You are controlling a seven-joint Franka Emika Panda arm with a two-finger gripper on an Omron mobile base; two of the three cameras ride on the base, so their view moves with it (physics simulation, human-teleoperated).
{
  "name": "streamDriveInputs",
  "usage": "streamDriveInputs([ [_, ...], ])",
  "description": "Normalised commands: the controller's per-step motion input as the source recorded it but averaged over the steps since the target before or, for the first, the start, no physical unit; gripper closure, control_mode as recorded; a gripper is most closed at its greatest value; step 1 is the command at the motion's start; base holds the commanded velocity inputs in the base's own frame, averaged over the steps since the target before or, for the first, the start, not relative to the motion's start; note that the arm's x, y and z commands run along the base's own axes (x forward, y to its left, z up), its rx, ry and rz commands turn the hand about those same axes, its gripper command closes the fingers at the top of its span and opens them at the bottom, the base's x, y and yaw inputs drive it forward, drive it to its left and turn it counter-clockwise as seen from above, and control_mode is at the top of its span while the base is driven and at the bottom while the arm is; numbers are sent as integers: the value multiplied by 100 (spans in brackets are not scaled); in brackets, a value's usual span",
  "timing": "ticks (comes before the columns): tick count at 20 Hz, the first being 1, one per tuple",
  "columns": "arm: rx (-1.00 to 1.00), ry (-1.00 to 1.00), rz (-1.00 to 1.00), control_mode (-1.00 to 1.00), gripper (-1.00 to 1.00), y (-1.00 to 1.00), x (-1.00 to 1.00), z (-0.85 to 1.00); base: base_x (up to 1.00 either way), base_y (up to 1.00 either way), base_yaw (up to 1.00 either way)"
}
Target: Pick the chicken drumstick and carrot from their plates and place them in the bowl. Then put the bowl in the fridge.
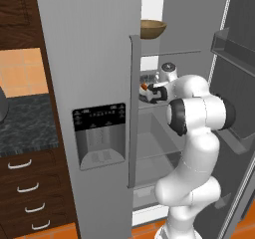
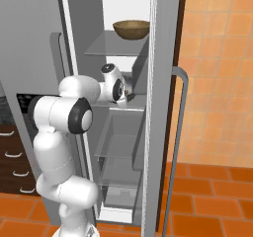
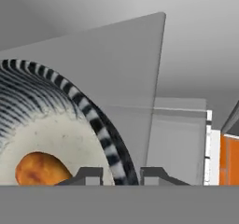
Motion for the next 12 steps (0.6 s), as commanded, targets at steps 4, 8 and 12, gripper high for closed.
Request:
streamDriveInputs([
  [4,0,-2,0,-100,-100,-1,-37,3,0,0,0],
  [8,1,-10,-4,-100,-100,-6,-84,18,0,0,0],
  [12,3,-8,-9,-100,-100,0,-99,49,0,0,0],
])
